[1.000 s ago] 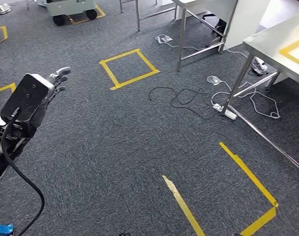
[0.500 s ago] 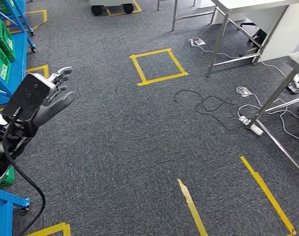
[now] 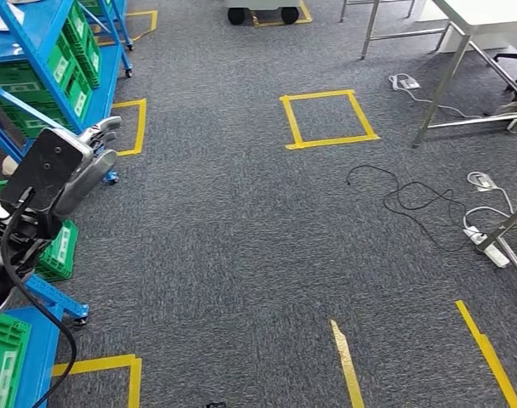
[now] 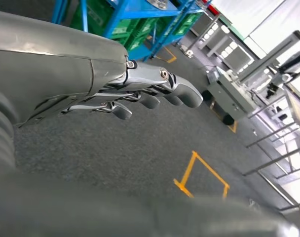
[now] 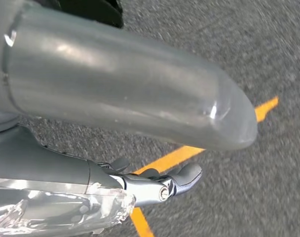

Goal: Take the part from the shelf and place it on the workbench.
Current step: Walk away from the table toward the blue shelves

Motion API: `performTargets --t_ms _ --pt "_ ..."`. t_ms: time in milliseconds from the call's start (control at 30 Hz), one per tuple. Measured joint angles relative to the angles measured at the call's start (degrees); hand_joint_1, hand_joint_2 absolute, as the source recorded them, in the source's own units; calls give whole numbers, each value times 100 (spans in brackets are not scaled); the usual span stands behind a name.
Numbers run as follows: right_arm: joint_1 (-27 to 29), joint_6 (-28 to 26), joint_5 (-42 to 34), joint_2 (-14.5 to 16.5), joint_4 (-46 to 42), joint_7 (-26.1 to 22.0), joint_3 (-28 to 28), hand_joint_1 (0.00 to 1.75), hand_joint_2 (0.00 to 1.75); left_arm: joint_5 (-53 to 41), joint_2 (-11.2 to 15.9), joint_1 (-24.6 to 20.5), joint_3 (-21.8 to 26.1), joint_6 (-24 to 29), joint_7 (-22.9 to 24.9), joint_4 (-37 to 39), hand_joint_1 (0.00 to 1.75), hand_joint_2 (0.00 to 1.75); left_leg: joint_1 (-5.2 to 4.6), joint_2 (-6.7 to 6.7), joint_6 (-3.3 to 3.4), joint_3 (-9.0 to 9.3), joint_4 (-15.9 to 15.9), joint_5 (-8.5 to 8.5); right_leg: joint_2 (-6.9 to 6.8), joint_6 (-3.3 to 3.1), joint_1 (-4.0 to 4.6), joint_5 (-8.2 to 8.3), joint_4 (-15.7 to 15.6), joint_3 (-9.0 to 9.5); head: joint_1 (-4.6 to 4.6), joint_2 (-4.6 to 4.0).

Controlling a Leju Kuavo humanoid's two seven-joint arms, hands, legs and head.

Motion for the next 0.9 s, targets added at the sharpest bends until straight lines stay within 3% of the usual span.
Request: performTargets --t_ms 33,100,167,200,267,333,467,500,567,600,633,700,767,800,900 --pt "-6 0 0 1 0 1 -1 0 0 0 -1 2 -2 0 0 0 0 0 7 7 -3 136 -206 137 -42 4 -1 -2 2 1 -1 0" --pt "-25 0 0 1 -1 1 -3 0 0 0 -1 -4 -1 0 0 0 0 0 6 71 11 618 -994 451 -93 34 12 -20 23 5 -2 0" --pt "-33 0 0 -1 -2 0 -7 0 0 0 -2 -7 1 -1 0 0 0 0 -5 129 60 916 -1530 567 -109 58 42 -43 61 -15 5 0" --pt "-29 0 0 -1 -2 0 -10 0 0 0 -3 -6 1 -1 0 0 0 0 -13 137 79 938 -1591 549 -109 49 57 -51 77 -30 9 0" --pt "-22 0 0 -1 -1 1 -19 0 0 0 -4 -1 0 -2 0 0 0 87 -18 128 96 927 -1604 559 -107 12 57 -47 73 -34 12 0" --pt "-23 0 0 -1 0 -1 -25 0 0 0 -4 -2 -1 -2 0 0 0 175 -35 126 113 927 -1603 555 -106 26 43 -31 51 -25 12 0" --pt "-23 0 0 -1 0 -1 -27 0 0 0 -8 -2 -1 -2 0 0 0 175 -65 128 163 923 -1599 552 -104 74 16 -8 29 -21 10 0" --pt "-23 0 0 -1 0 -1 -28 0 44 0 -8 -2 -1 -2 0 0 0 175 -70 129 172 921 -1598 552 -105 87 12 -5 27 -22 10 0" --pt "-24 0 0 -1 0 -1 -29 0 131 0 -8 -2 -1 -2 0 0 0 87 -75 129 187 918 -1595 552 -105 117 6 0 22 -24 10 0" --pt "-24 0 -1 -1 0 -1 -29 0 175 0 -8 -2 -1 -2 0 0 0 87 -76 128 189 917 -1594 552 -105 129 5 1 21 -25 9 0" --pt "-23 0 -1 -1 -1 -1 -30 0 175 0 -8 -2 -1 -2 0 0 0 87 -76 128 190 916 -1593 552 -105 137 4 3 21 -27 9 0" --pt "-22 0 -1 -1 -1 -1 -31 0 175 0 -8 -2 -1 -2 0 0 0 175 -76 129 192 916 -1593 554 -104 149 5 5 21 -30 8 0" --pt "-22 0 -1 -1 0 0 -31 0 175 0 -8 -2 -1 -2 0 0 0 175 -74 130 194 916 -1593 557 -103 155 6 7 22 -33 7 0" --pt "-22 0 0 -1 0 -1 -31 0 175 0 -8 -2 -1 -2 0 0 0 131 -72 130 194 916 -1593 558 -103 155 7 7 23 -34 7 0" --pt "-22 0 0 -1 0 -2 -31 0 44 0 -8 -2 -1 -2 0 0 0 0 -63 130 193 916 -1593 560 -103 155 15 7 28 -36 8 0"
